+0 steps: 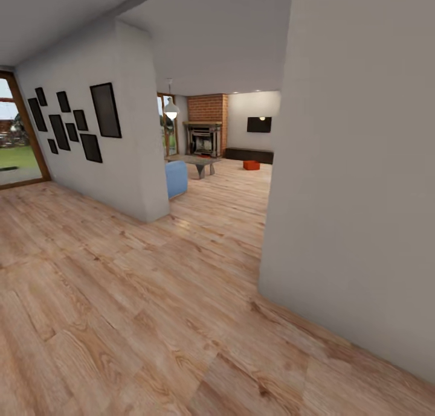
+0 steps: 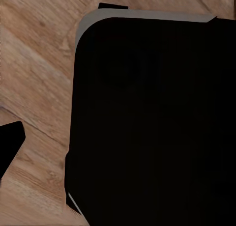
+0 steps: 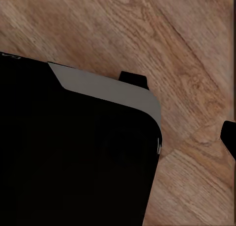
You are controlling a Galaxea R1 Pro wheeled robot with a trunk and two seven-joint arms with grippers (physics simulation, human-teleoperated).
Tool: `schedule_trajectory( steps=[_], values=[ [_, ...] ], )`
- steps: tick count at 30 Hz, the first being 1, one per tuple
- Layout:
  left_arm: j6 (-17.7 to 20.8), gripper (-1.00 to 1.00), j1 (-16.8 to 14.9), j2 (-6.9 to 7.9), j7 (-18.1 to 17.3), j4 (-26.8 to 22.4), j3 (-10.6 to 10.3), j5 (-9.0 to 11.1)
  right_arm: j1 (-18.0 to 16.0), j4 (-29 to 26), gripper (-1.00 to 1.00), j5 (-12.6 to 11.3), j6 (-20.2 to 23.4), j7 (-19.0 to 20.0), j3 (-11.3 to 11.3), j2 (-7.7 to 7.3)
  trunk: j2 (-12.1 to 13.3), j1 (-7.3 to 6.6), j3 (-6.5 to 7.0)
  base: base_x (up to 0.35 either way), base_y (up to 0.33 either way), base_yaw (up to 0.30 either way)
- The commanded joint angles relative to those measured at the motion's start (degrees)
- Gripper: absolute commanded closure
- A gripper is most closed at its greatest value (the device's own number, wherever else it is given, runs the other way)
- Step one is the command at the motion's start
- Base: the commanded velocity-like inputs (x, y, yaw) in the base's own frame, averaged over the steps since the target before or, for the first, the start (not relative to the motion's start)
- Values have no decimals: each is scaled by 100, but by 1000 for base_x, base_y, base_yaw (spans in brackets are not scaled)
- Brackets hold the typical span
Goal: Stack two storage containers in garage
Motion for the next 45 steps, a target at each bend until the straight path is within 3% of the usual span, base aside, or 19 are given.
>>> schedule_trajectory(
  steps=[1, 29, 45],
  values=[
    [-8, -100, -2, 0, -7, 3, 2, 54, -4, 11, -100, -49, -23, -10, 48, 5, -3, 3, -6, 317, 0, 5],
    [-18, -100, -2, -6, -7, 3, 19, 55, -4, 11, -100, 17, -29, -64, 45, -11, -3, 3, -7, 321, 0, 3],
    [-24, -100, -2, -9, -7, 3, 27, 54, -4, 11, -100, 39, -24, -74, 64, -22, -3, 3, -21, 321, 0, 244]
  ],
)
